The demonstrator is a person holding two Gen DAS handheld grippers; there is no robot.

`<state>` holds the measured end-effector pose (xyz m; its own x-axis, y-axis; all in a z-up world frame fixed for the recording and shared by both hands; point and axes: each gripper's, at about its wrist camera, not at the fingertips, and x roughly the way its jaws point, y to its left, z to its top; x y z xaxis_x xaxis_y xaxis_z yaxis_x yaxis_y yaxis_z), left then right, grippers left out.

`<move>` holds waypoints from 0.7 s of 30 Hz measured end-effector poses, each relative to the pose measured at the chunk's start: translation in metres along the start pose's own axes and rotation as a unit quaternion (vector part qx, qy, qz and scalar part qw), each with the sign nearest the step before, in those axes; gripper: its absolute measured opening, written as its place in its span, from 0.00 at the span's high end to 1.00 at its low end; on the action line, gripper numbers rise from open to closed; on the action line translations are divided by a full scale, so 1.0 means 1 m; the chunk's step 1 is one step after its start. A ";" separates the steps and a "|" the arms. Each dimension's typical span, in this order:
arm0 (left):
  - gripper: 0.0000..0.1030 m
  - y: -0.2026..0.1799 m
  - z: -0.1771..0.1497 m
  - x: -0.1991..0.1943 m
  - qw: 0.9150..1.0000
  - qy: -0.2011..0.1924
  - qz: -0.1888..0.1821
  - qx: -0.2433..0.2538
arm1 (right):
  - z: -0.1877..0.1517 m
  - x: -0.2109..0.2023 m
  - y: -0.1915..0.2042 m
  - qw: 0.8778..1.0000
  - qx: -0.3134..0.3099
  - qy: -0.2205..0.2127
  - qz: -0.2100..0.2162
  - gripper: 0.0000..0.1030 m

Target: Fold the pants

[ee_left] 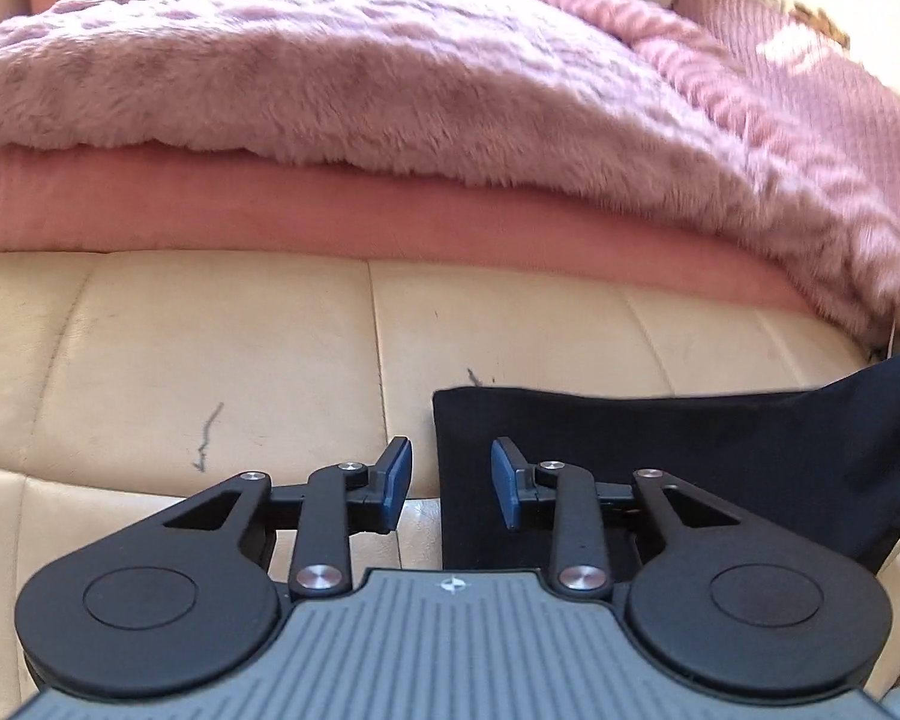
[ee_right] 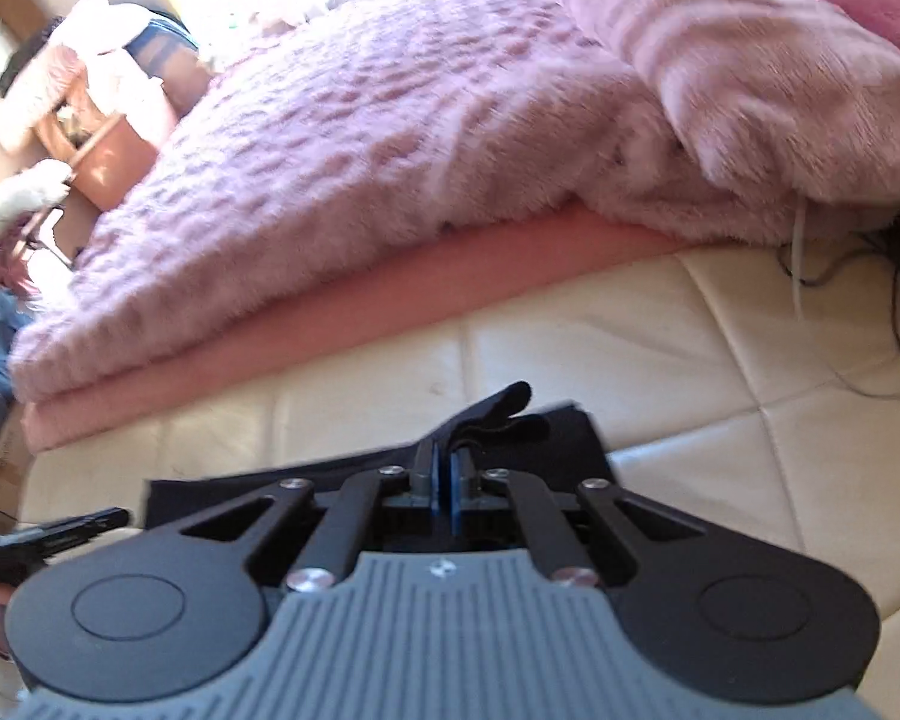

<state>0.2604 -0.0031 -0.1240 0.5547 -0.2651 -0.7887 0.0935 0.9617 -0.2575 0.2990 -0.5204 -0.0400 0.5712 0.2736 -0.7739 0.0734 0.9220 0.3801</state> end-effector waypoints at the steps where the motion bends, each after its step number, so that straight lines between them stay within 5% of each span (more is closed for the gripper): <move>1: 0.65 0.003 -0.002 -0.005 1.000 -0.005 -0.002 -0.003 | 0.004 -0.007 0.013 1.000 -0.007 -0.003 0.006 1.00; 9: 0.65 0.047 -0.020 -0.063 0.999 -0.049 0.012 -0.012 | 0.032 -0.063 0.194 0.986 -0.147 -0.039 0.067 1.00; 21: 0.65 0.133 -0.041 -0.133 0.989 -0.117 0.002 -0.092 | 0.020 -0.063 0.497 0.935 -0.316 -0.035 0.160 1.00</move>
<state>0.1646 0.1575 -0.0763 0.7333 -0.2162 -0.6447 -0.0502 0.9283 -0.3684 0.3161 -0.0848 0.2080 0.5351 0.5652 -0.6279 -0.5950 0.7797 0.1948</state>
